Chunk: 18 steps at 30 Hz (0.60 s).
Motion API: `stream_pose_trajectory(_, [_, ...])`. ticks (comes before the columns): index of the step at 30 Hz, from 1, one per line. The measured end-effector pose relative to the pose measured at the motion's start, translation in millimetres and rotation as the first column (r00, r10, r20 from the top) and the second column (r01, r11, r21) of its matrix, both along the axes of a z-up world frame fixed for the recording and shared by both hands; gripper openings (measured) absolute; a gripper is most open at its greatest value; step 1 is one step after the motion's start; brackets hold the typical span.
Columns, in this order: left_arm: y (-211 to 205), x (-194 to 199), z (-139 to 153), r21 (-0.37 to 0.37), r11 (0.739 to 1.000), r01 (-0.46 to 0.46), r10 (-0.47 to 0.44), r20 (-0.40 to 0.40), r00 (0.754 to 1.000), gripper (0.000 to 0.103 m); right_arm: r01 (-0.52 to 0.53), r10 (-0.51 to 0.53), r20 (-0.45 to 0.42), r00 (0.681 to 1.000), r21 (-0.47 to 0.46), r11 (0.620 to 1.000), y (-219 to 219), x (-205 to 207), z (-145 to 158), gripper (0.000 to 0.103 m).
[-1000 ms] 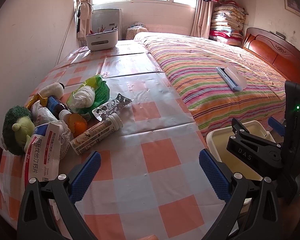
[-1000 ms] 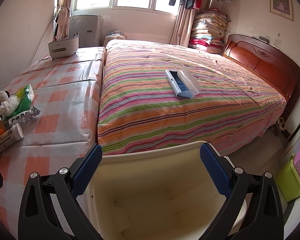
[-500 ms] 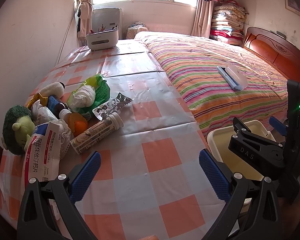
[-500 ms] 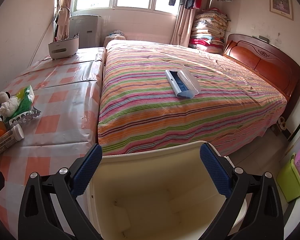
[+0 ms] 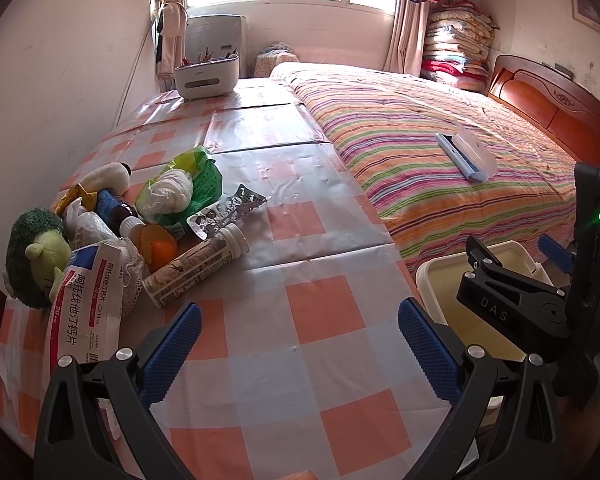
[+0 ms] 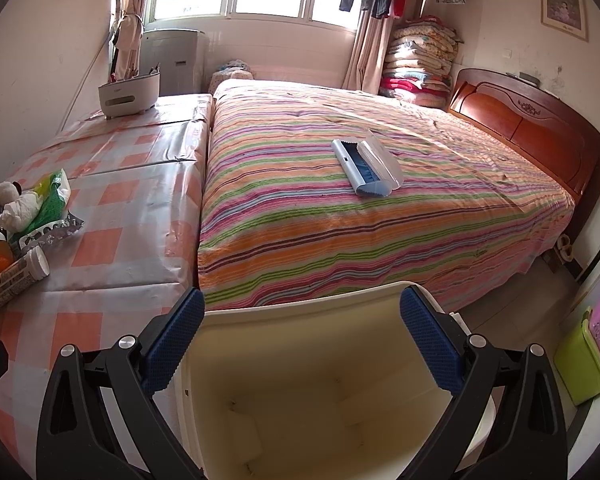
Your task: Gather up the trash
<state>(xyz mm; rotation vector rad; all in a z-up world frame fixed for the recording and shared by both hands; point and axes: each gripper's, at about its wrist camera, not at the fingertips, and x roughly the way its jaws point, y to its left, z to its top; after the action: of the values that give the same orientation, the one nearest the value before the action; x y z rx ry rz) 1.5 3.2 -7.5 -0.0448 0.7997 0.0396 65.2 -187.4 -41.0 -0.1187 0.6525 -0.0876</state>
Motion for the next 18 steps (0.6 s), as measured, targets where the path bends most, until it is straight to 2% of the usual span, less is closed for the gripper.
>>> stream_pose_trajectory(18, [-2.0, -0.1, -0.7, 0.001, 1.0, 0.005, -0.005, -0.003, 1.0, 0.096, -0.002, 0.002, -0.001, 1.0, 0.003, 1.0, 1.0, -0.8, 0.4, 0.097])
